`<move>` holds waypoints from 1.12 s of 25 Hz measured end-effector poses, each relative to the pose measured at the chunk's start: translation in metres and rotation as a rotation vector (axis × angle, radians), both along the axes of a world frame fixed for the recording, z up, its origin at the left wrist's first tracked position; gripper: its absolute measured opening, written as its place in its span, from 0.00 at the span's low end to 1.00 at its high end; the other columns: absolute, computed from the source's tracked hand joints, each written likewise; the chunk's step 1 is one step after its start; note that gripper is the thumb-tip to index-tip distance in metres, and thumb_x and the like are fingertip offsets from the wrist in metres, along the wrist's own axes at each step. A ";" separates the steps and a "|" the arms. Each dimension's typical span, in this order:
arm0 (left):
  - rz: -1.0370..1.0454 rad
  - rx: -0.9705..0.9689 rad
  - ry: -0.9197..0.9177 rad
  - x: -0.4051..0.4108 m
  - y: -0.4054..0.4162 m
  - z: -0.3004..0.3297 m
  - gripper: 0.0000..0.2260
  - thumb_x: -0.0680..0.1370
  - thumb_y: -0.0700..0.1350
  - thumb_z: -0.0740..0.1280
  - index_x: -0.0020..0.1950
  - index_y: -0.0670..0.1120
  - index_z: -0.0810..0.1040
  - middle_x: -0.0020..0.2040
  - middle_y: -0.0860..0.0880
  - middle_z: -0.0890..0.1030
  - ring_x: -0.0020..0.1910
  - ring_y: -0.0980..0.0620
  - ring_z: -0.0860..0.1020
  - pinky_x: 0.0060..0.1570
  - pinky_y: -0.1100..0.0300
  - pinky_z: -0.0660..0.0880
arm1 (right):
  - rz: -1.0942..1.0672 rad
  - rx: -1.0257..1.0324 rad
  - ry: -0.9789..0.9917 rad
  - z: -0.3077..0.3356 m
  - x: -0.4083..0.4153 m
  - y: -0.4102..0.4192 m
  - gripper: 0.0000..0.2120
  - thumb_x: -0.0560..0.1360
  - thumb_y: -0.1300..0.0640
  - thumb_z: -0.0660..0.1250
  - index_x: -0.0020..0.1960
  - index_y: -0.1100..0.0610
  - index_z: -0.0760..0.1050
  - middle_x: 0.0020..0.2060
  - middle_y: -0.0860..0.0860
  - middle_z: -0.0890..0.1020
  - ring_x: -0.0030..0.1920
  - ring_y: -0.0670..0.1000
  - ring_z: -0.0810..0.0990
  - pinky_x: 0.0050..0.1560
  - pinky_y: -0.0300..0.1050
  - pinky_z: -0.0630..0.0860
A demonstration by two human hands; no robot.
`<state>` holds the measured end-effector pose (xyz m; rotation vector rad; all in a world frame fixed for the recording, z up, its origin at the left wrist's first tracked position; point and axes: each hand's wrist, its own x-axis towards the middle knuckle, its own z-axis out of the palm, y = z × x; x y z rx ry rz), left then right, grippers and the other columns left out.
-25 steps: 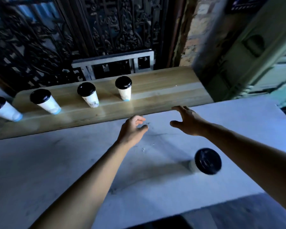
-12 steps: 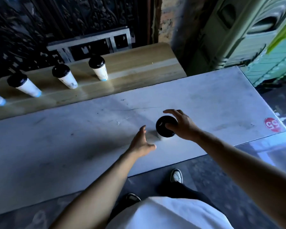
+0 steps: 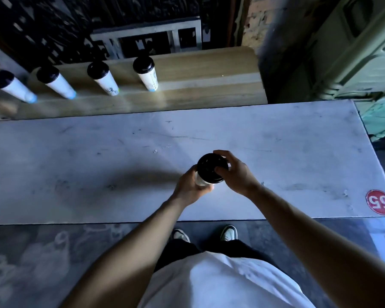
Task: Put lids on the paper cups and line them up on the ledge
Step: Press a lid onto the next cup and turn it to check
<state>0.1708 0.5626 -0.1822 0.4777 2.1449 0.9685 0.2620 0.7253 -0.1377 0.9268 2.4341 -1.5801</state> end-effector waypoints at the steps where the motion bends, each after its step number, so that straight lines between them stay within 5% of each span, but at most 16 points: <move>1: -0.010 0.011 0.032 -0.001 -0.003 0.008 0.26 0.68 0.53 0.77 0.64 0.54 0.76 0.52 0.57 0.84 0.51 0.61 0.82 0.48 0.65 0.77 | -0.010 -0.011 0.001 0.005 -0.002 0.003 0.24 0.73 0.50 0.64 0.69 0.41 0.72 0.54 0.48 0.81 0.49 0.52 0.80 0.40 0.35 0.72; 3: -0.044 0.057 0.080 -0.004 -0.007 0.028 0.28 0.68 0.58 0.74 0.66 0.57 0.74 0.51 0.61 0.83 0.49 0.69 0.80 0.43 0.73 0.74 | -0.069 -0.086 0.024 0.016 -0.006 0.009 0.24 0.71 0.44 0.61 0.67 0.39 0.74 0.55 0.50 0.82 0.50 0.53 0.82 0.44 0.39 0.77; 7: -0.109 0.144 0.215 -0.011 -0.013 0.073 0.26 0.71 0.59 0.72 0.66 0.53 0.73 0.57 0.54 0.82 0.51 0.56 0.82 0.48 0.54 0.81 | -0.210 -0.348 0.109 0.040 -0.016 0.006 0.17 0.68 0.36 0.64 0.53 0.38 0.81 0.56 0.53 0.84 0.54 0.58 0.85 0.57 0.61 0.82; 10: -0.149 0.069 0.394 -0.010 -0.015 0.103 0.33 0.69 0.65 0.65 0.70 0.50 0.70 0.62 0.50 0.78 0.55 0.48 0.80 0.50 0.51 0.80 | -0.232 -0.345 0.171 0.060 -0.029 0.000 0.19 0.66 0.35 0.64 0.50 0.42 0.83 0.53 0.49 0.85 0.58 0.56 0.84 0.61 0.59 0.80; 14: -0.131 -0.023 0.437 -0.006 -0.014 0.129 0.32 0.66 0.67 0.68 0.64 0.50 0.70 0.57 0.50 0.79 0.52 0.45 0.81 0.48 0.50 0.80 | -0.174 -0.320 0.307 0.084 -0.041 -0.003 0.21 0.75 0.48 0.56 0.59 0.48 0.83 0.60 0.51 0.85 0.63 0.52 0.81 0.70 0.51 0.73; 20: -0.113 -0.189 0.348 -0.008 -0.009 0.150 0.28 0.64 0.65 0.72 0.54 0.51 0.67 0.44 0.53 0.79 0.41 0.47 0.82 0.33 0.54 0.78 | -0.016 -0.412 0.285 0.103 -0.046 -0.004 0.22 0.80 0.43 0.56 0.60 0.53 0.83 0.58 0.55 0.86 0.55 0.53 0.84 0.52 0.44 0.77; 28: -0.096 -0.260 0.397 -0.001 -0.001 0.154 0.26 0.63 0.64 0.72 0.51 0.51 0.66 0.38 0.56 0.75 0.35 0.53 0.77 0.29 0.58 0.70 | -0.001 -0.509 0.330 0.094 -0.045 0.000 0.17 0.78 0.50 0.61 0.58 0.56 0.82 0.56 0.58 0.86 0.52 0.55 0.84 0.46 0.47 0.76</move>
